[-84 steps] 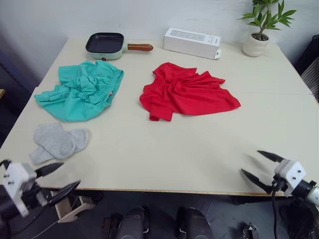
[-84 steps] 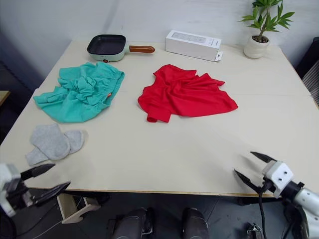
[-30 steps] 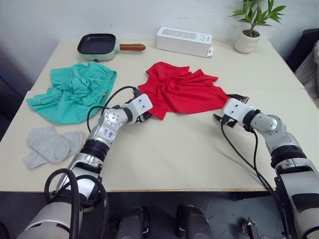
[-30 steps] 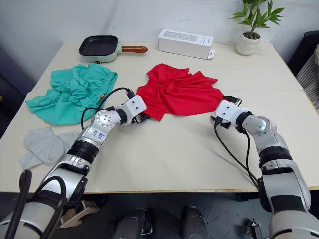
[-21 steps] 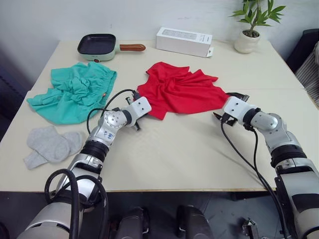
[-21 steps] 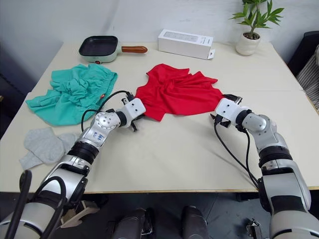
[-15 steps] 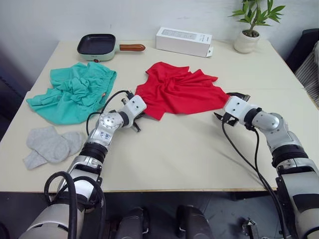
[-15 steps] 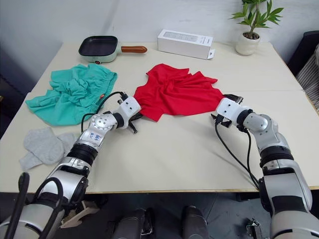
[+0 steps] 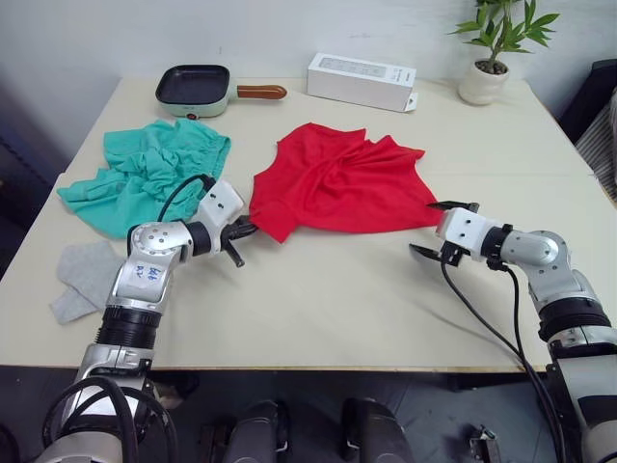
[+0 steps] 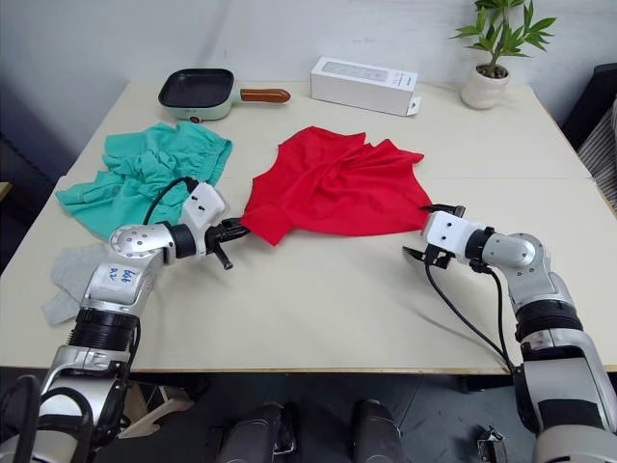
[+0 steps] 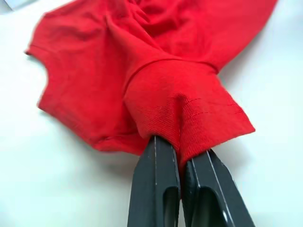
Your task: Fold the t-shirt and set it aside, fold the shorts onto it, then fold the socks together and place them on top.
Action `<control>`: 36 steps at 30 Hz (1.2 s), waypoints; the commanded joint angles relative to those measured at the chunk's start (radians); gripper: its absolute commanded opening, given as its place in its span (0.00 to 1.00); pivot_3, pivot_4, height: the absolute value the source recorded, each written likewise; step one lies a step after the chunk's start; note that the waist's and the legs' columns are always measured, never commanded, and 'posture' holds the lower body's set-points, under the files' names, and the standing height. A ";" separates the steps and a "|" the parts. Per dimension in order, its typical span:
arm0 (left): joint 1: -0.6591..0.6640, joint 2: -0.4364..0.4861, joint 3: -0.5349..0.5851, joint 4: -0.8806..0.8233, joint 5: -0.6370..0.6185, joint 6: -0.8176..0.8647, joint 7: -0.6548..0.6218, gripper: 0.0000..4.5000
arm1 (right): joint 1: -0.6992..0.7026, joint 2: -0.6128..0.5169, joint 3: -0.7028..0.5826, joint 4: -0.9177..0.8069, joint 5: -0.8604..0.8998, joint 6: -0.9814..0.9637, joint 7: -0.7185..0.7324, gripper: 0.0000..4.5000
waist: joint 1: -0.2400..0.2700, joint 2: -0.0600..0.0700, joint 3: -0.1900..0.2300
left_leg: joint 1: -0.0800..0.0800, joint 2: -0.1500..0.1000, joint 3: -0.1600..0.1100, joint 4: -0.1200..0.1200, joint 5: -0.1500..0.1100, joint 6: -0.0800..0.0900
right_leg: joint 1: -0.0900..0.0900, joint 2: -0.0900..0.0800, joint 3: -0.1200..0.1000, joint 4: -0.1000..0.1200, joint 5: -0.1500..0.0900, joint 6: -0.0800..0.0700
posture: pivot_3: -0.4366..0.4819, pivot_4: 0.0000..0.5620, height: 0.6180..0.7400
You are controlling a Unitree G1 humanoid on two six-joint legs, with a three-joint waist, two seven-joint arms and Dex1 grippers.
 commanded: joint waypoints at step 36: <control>-0.020 0.044 0.093 -0.076 -0.100 0.045 0.027 0.00 | -0.168 0.024 0.122 0.277 -0.183 0.012 -0.260 0.01 | 0.000 -0.003 -0.002 | 0.012 0.000 0.002 -0.005 -0.001 -0.002 | 0.010 0.001 0.014 -0.003 0.000 0.000 | 0.48 0.27 1.00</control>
